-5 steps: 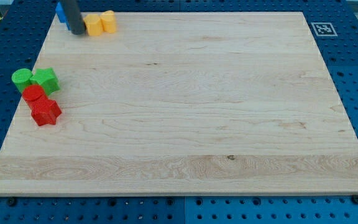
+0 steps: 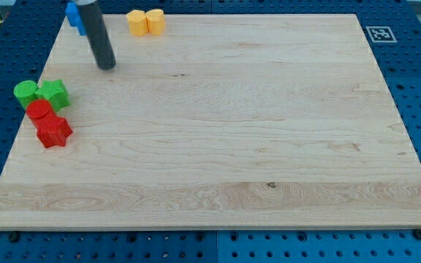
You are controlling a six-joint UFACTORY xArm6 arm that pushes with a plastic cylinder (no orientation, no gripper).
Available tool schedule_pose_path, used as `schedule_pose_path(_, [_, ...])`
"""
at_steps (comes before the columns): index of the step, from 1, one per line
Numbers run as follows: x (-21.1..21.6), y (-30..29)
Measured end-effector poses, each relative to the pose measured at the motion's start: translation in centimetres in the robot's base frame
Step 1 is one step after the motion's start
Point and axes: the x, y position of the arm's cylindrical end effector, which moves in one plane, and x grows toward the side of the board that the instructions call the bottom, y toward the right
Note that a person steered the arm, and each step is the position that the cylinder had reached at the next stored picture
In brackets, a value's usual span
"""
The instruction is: Move your arm towards green star
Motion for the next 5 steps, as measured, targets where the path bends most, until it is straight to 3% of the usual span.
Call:
schedule_pose_path(1, [3.2,0.0])
schedule_pose_path(5, [4.0,-1.4])
